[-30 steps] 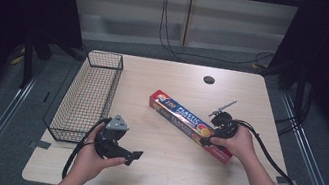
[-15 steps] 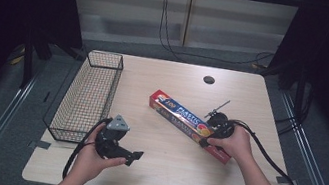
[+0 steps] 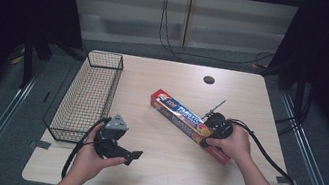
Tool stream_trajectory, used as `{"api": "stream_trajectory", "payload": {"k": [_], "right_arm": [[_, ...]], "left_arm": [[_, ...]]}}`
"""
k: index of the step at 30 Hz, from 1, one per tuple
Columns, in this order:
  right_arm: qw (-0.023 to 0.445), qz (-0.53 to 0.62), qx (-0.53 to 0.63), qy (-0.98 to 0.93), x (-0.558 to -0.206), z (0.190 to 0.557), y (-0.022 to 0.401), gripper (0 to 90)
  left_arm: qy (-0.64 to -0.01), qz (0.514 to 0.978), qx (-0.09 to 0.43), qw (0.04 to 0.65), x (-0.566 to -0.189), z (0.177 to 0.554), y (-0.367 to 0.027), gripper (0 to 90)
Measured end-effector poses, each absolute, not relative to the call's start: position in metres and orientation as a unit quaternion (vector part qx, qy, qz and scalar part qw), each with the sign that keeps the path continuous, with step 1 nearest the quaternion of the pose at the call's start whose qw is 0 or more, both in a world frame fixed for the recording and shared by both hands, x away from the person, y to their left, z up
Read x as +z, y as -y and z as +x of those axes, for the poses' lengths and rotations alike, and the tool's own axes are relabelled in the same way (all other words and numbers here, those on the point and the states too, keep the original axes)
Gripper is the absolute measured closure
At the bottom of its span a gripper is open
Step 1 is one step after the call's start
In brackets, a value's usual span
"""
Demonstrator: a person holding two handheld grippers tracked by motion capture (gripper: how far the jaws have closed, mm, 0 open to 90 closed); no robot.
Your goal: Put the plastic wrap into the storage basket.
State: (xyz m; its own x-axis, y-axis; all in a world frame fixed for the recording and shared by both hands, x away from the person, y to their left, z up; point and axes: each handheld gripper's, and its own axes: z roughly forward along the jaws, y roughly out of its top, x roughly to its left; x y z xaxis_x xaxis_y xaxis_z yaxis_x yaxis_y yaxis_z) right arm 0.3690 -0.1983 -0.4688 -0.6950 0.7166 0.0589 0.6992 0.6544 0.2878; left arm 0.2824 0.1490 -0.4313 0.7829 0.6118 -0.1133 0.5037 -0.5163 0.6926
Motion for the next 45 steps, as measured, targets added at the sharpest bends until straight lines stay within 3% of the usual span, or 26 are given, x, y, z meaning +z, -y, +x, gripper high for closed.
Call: {"api": "stream_trajectory", "payload": {"k": [21,38,45], "right_arm": [[0.027,0.351,0.195,-0.915,-0.436,0.345,0.22,43.2],[0.018,0.304,0.216,-0.928,-0.417,0.324,0.219,43.1],[0.016,0.286,0.213,-0.934,-0.411,0.318,0.217,43.1]], "left_arm": [[-0.3,0.873,0.064,0.38,-0.412,0.291,-0.126,5.6],[-0.23,0.896,0.065,0.373,-0.371,0.31,-0.099,5.0],[-0.205,0.898,0.028,0.389,-0.361,0.322,-0.09,1.7]]}}
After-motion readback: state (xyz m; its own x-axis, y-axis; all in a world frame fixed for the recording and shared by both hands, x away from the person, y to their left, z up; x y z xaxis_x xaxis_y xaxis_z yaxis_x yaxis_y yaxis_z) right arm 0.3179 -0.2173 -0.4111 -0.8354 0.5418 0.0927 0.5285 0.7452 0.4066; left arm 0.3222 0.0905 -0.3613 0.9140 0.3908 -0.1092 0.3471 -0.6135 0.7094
